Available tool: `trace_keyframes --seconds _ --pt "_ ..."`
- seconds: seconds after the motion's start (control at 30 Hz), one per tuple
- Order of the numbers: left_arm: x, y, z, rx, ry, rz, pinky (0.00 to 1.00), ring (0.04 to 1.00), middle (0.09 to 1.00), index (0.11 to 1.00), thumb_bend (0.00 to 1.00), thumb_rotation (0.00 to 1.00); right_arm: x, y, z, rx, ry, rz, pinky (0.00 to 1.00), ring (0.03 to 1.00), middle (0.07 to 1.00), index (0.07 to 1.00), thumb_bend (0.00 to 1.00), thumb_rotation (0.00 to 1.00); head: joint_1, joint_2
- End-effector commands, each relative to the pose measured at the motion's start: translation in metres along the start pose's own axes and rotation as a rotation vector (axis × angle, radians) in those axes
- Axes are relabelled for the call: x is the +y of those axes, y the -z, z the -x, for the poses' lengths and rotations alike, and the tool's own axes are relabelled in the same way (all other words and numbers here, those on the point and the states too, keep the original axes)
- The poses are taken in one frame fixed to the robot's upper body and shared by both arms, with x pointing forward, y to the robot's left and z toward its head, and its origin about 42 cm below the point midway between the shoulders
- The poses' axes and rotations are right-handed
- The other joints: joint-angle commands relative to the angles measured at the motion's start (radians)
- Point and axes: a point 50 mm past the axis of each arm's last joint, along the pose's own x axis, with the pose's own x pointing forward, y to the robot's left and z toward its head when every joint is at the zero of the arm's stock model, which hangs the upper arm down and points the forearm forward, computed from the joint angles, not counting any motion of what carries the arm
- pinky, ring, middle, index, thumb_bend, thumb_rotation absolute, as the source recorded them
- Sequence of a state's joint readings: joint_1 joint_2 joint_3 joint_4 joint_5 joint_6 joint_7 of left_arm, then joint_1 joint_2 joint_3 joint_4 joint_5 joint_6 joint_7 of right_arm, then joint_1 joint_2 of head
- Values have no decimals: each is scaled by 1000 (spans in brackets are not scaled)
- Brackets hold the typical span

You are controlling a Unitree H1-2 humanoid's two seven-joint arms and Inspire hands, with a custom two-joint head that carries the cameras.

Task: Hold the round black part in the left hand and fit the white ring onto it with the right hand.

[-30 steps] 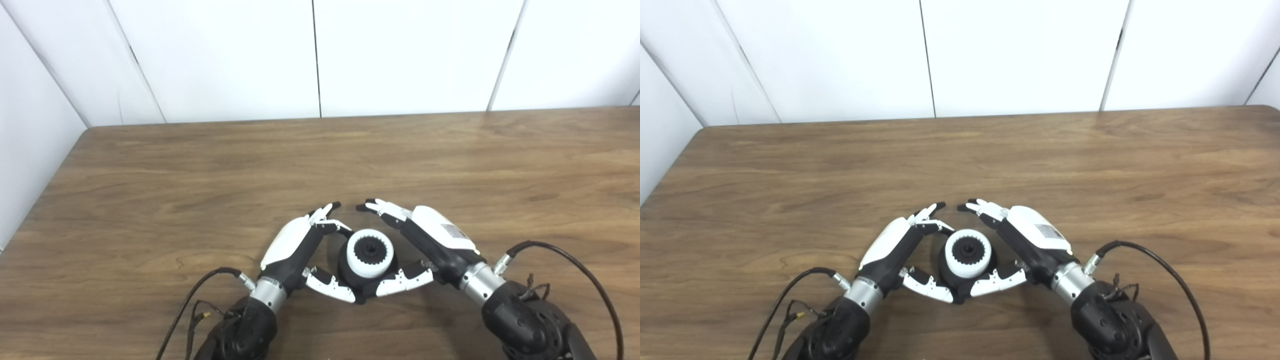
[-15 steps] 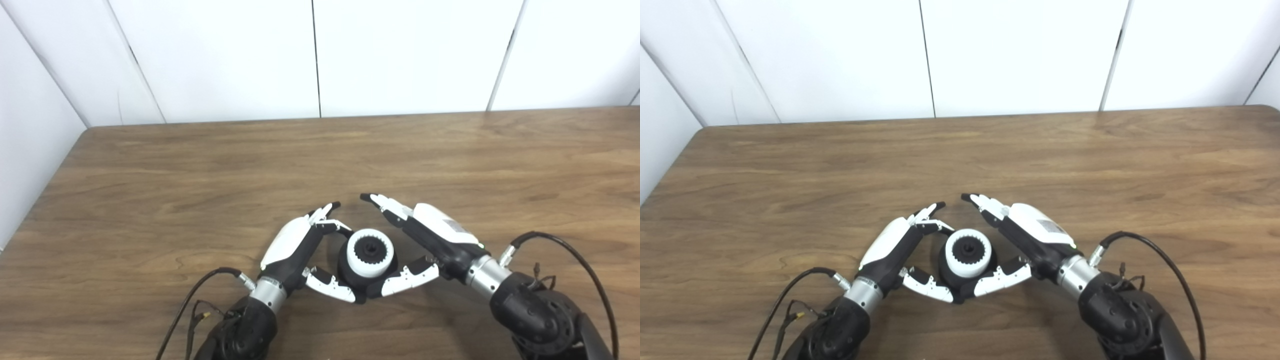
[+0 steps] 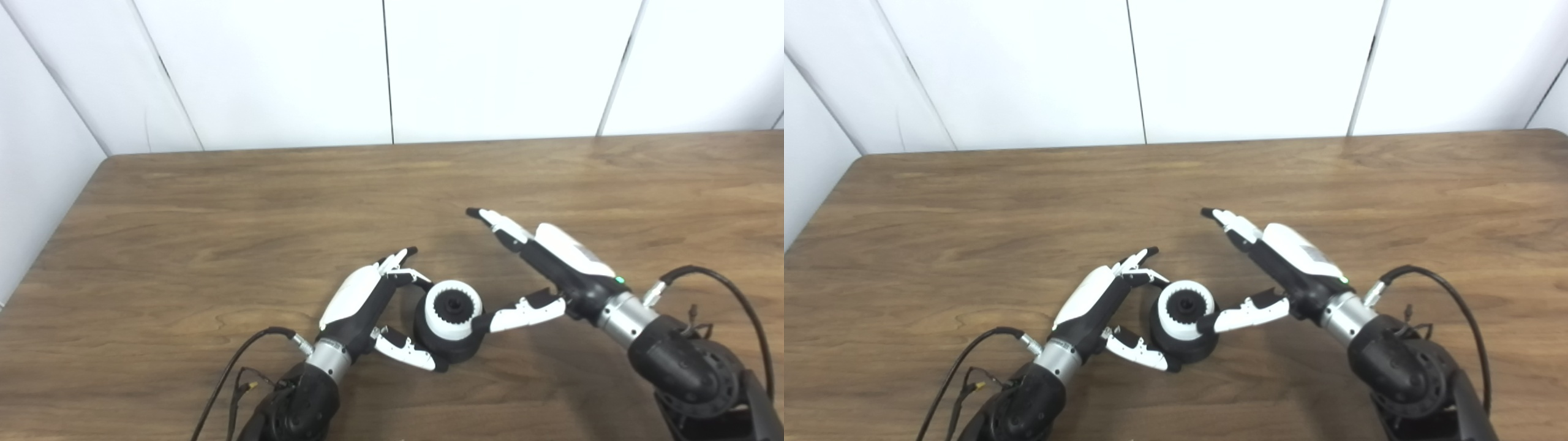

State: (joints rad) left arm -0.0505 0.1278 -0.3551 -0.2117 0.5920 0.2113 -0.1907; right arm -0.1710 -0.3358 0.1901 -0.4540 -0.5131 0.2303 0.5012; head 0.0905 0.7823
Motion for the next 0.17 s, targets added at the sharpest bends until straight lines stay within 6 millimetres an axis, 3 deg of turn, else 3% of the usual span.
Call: trace_keyframes --seconds 0.0,0.13 --pt "6 -2 -4 -13 -13 -15 1000 1000 1000 578 978 208 -23 -12 -1 -58 84 23 889 1000 1000 1000 1000 615 0 2" --pt "8 -2 -4 -16 -11 -15 1000 1000 1000 582 971 214 -28 -7 2 -58 128 10 848 991 1000 999 994 582 2 5"
